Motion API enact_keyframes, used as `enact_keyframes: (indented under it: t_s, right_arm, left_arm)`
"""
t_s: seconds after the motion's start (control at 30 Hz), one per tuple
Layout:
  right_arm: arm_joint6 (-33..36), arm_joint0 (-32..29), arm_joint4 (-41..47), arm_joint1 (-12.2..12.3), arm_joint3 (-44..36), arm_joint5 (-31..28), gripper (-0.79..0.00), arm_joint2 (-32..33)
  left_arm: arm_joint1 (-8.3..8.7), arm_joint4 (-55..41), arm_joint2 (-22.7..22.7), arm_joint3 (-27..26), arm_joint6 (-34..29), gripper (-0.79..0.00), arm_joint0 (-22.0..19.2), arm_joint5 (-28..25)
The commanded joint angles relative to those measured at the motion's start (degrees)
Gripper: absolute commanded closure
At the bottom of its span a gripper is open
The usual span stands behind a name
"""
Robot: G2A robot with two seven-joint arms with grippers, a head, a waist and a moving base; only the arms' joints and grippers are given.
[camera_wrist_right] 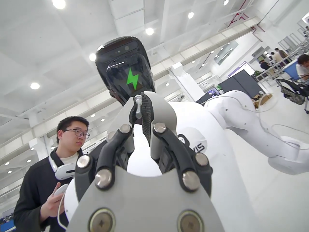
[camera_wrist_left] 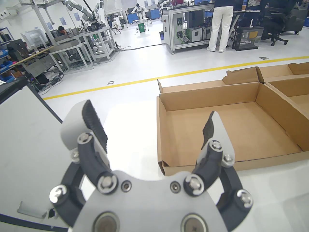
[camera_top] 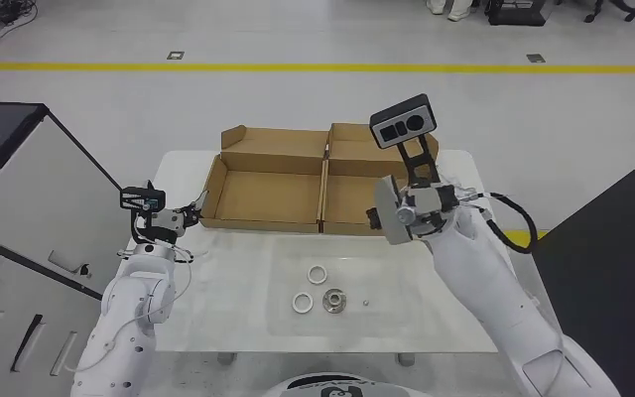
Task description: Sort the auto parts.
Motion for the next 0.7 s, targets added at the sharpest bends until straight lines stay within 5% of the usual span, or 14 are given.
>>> enact_keyframes:
  t_s: [0.0,0.67]
  right_arm:
    - [1.6,-0.7,1.6,-0.1,-0.4,0.8,0.000,0.5]
    - [4.0,-1.5,3.2,-1.5,-0.9,3.0,0.000,1.4]
  left_arm:
    - [0.00,0.0,0.0,0.0,0.0,-0.785,0.0,0.0]
    - [0.00,0.0,0.0,0.0,0.0,-0.785,0.0,0.0]
